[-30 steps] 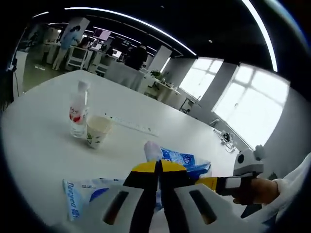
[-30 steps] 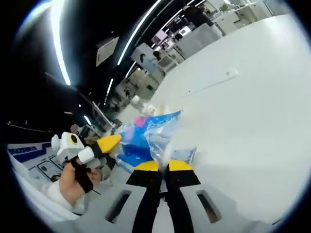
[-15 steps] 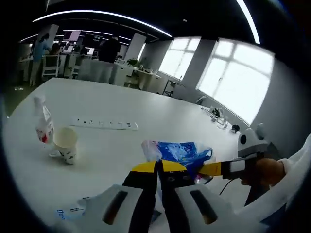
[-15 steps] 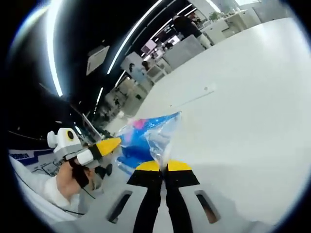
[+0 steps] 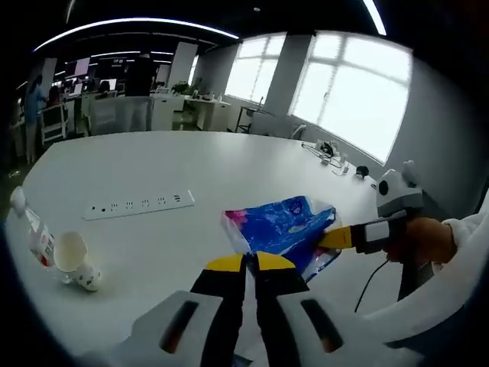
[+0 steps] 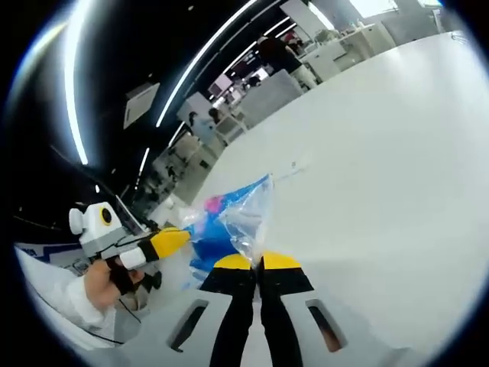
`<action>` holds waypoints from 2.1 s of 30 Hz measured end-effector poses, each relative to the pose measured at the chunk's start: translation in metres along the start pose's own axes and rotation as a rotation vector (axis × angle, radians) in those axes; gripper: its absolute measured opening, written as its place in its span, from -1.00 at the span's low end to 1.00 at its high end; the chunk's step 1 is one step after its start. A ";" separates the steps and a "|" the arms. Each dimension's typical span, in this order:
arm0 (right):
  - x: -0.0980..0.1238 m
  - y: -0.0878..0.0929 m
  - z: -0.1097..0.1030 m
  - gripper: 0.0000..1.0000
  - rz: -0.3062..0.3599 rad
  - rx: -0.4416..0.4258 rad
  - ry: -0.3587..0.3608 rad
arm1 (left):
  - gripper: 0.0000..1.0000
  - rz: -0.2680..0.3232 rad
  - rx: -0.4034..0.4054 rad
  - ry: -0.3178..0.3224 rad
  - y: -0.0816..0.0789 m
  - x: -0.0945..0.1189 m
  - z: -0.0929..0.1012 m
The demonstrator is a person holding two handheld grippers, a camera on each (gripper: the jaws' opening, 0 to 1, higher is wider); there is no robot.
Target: Arrange the tabletop items into an orderly group along one side of the table until the central work area is clear of visible clutter.
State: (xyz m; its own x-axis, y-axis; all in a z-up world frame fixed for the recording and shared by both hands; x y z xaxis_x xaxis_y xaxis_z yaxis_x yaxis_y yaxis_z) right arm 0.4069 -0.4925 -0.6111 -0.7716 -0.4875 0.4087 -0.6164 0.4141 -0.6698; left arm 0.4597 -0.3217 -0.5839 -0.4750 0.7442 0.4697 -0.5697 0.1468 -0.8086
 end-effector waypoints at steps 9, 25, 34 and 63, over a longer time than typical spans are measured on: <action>-0.009 -0.014 0.025 -1.00 -0.008 0.002 0.031 | -0.94 -0.050 -0.005 0.004 -0.003 -0.030 -0.005; -0.038 -0.013 0.077 -1.00 -0.041 -0.082 0.055 | -0.69 -0.132 0.113 0.018 0.014 -0.086 -0.016; -0.059 -0.008 0.097 -1.00 -0.128 -0.059 0.053 | -0.40 -0.209 0.080 0.021 0.032 -0.107 -0.019; -0.087 0.005 0.124 -1.00 -0.199 -0.015 0.087 | 0.13 -0.299 0.118 0.022 0.055 -0.130 -0.023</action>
State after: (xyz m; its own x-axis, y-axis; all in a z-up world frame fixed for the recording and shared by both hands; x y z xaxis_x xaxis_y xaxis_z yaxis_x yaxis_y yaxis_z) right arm 0.4907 -0.5433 -0.7272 -0.6445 -0.4928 0.5846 -0.7598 0.3276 -0.5616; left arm 0.5060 -0.3951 -0.6975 -0.2607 0.6933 0.6719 -0.7563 0.2859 -0.5884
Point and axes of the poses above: the point that each gripper's makers call its tool centre point, and the gripper's own axes: x roughly backward along the fingers, z roughly to its right, y roughly out of its underside, the point moved 6 cm from there along x, roughly backward along the fingers, and after that the axes turned 4 degrees about x, right-handed, at the moved point
